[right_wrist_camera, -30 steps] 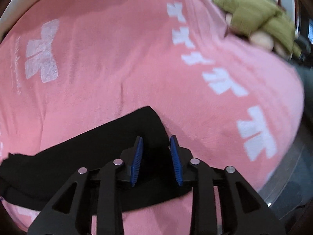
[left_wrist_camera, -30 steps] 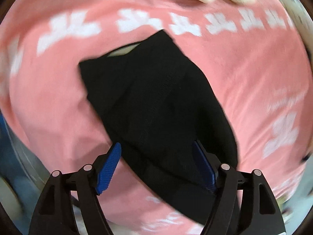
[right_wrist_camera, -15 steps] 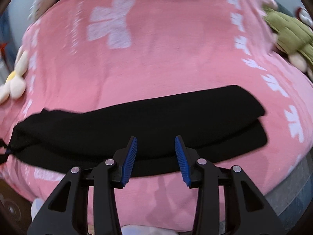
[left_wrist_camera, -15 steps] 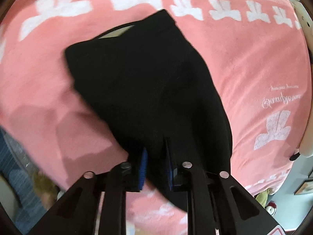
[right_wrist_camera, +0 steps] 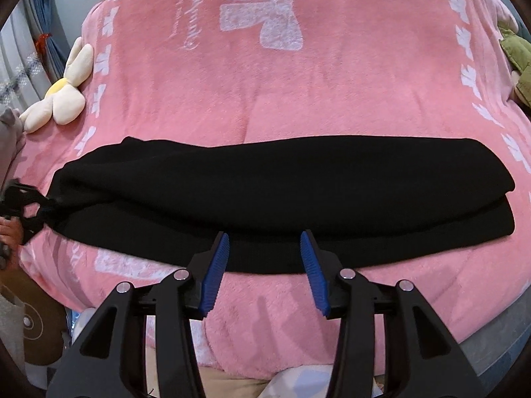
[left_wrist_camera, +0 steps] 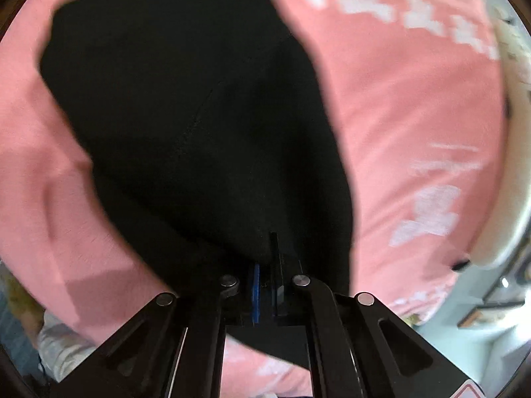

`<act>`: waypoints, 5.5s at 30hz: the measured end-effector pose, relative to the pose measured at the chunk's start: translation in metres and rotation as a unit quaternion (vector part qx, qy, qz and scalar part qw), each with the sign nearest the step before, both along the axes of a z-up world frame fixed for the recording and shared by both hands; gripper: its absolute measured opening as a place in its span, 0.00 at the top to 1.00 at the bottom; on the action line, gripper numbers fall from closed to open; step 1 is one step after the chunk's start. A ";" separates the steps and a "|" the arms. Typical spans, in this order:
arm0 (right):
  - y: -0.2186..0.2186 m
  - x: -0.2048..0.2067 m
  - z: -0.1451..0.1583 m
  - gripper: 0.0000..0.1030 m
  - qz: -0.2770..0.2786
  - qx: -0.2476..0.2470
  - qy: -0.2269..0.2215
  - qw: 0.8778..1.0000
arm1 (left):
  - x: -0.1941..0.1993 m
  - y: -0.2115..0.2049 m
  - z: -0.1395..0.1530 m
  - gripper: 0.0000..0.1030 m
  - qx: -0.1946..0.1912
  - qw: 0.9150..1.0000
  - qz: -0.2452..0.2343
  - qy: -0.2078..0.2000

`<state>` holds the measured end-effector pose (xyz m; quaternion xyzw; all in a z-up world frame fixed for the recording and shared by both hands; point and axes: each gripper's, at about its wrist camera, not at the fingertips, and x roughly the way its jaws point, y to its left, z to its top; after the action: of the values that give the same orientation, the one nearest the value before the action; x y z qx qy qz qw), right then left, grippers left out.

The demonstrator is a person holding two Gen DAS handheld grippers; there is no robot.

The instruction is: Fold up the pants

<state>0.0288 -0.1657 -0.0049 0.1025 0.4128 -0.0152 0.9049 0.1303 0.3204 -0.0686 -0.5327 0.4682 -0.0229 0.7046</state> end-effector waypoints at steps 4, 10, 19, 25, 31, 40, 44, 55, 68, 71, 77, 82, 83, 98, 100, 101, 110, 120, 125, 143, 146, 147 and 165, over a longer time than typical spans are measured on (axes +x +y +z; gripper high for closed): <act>-0.005 0.000 -0.001 0.48 -0.010 0.003 -0.007 1.000 | -0.030 0.026 0.050 0.98 0.090 0.996 -0.001 -0.021; -0.022 -0.002 -0.020 0.49 -0.033 0.036 0.014 0.999 | -0.013 0.012 0.008 0.96 0.158 0.985 -0.038 0.054; -0.190 -0.036 -0.013 0.48 -0.225 0.002 -0.002 0.974 | -0.040 -0.029 0.052 0.61 0.284 0.959 -0.013 0.015; -0.258 -0.003 -0.038 0.55 -0.256 0.040 0.012 0.966 | -0.044 -0.108 0.071 0.41 0.379 0.923 -0.064 -0.024; -0.246 -0.018 0.007 0.95 -0.206 0.033 -0.061 0.976 | -0.037 -0.169 0.061 0.41 0.403 0.906 -0.125 -0.027; -0.244 -0.031 -0.018 0.73 -0.231 -0.043 -0.020 0.972 | -0.035 -0.200 0.038 0.41 0.417 0.896 -0.150 -0.010; -0.184 -0.014 0.018 0.73 -0.162 -0.062 -0.064 0.983 | -0.038 -0.200 0.039 0.35 0.443 0.885 -0.141 -0.018; 0.122 0.136 -0.024 0.62 0.239 0.036 -0.016 0.970 | -0.039 -0.183 0.026 0.35 0.448 0.882 -0.146 -0.013; 0.259 0.278 -0.062 0.76 0.255 -0.039 0.035 0.965 | -0.032 -0.149 0.008 0.28 0.423 0.896 -0.134 -0.013; 0.248 0.245 -0.035 0.76 0.244 -0.028 -0.020 0.969 | -0.039 -0.119 0.027 0.28 0.402 0.911 -0.087 -0.033; 0.196 0.148 -0.021 0.68 0.235 0.005 -0.053 0.970 | -0.062 0.003 0.036 0.28 0.240 0.968 0.060 -0.043; 0.172 0.106 -0.030 0.66 0.210 0.044 -0.033 0.976 | -0.039 0.068 -0.004 0.30 0.124 0.985 0.122 -0.006; 0.167 0.099 -0.030 0.66 0.206 0.047 -0.028 0.977 | -0.036 0.073 -0.007 0.36 0.110 0.985 0.129 -0.012; -0.016 0.024 -0.035 0.61 -0.002 0.030 -0.010 0.999 | -0.023 0.056 0.040 0.51 0.363 0.924 0.122 0.028; -0.072 0.003 -0.031 0.56 -0.073 0.031 -0.015 0.997 | -0.037 0.034 0.054 0.45 0.388 0.914 0.118 0.009; -0.095 -0.005 -0.029 0.56 -0.103 0.026 -0.016 0.994 | -0.041 0.022 0.060 0.45 0.396 0.912 0.109 0.001; -0.261 -0.059 -0.032 0.42 -0.243 0.020 0.002 0.970 | -0.044 -0.133 0.067 0.31 0.419 0.905 -0.052 -0.053; -0.260 -0.043 -0.014 0.89 -0.177 0.061 -0.053 0.981 | -0.055 -0.253 0.061 0.31 0.438 0.881 -0.170 -0.064; -0.273 -0.053 -0.056 0.68 -0.194 0.054 -0.006 0.980 | -0.056 -0.279 0.051 0.30 0.437 0.878 -0.190 -0.048; -0.290 -0.036 -0.067 0.69 -0.152 0.160 0.001 0.975 | -0.101 -0.318 0.067 0.25 0.449 0.869 -0.198 -0.063; -0.293 -0.046 -0.065 0.84 -0.178 0.219 -0.008 0.959 | -0.099 -0.307 0.067 0.25 0.458 0.863 -0.203 -0.057; -0.290 -0.048 -0.059 0.84 -0.178 0.236 -0.018 0.955 | -0.099 -0.303 0.067 0.25 0.459 0.864 -0.201 -0.056; 0.042 0.006 0.003 0.36 0.086 0.045 -0.002 0.995 | -0.132 -0.198 0.061 0.25 0.400 0.895 -0.182 -0.075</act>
<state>0.0348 -0.1240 -0.0018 0.1073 0.4187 0.0810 0.8981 -0.0015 0.1225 -0.0081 -0.1085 0.4723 -0.0012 0.8748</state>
